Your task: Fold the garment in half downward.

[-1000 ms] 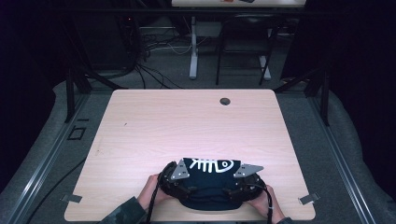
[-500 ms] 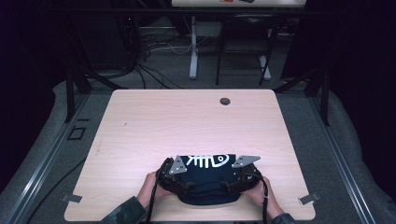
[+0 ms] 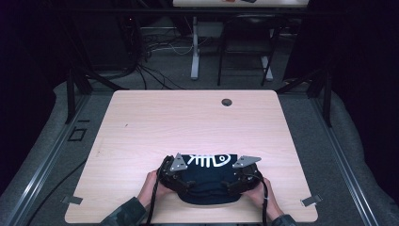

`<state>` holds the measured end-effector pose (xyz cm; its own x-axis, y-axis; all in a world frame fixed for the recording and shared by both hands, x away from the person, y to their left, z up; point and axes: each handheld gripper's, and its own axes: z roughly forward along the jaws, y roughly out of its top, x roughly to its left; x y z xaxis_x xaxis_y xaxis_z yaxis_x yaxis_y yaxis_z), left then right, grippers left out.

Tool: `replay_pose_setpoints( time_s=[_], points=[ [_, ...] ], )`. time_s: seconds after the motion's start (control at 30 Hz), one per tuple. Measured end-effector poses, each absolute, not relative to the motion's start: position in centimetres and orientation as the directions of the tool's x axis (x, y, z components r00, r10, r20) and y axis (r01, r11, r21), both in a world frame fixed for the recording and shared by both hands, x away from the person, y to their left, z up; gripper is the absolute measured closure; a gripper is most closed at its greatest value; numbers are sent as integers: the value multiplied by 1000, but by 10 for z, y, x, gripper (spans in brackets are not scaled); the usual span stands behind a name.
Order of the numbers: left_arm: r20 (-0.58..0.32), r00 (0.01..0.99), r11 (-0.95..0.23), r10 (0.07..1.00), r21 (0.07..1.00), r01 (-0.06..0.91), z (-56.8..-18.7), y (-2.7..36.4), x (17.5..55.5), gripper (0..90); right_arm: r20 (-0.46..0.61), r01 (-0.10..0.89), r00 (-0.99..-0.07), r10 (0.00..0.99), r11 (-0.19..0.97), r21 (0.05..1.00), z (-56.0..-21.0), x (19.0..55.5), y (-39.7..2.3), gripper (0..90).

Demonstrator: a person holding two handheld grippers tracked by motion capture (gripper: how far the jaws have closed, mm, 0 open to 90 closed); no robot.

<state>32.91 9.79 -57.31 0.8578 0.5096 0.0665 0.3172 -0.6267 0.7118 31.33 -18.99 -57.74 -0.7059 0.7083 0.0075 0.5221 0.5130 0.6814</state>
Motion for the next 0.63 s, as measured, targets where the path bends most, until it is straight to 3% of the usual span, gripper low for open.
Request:
replay_pose_setpoints(
  time_s=[0.17,0.37,0.5,0.63],
  points=[
    [48,844,-583,534,745,326,-564,105,328,1,20,526,-686,727,477,704,-572,313,-195,33],
    [24,812,-511,583,788,344,-553,126,331,0,61,522,-652,755,390,759,-558,308,-211,26],
    [24,776,-493,630,785,375,-553,145,337,0,54,516,-620,783,355,779,-551,302,-229,27],
    [-31,729,-444,684,776,449,-556,165,346,0,-2,532,-559,829,361,766,-552,298,-252,45]
  ],
)
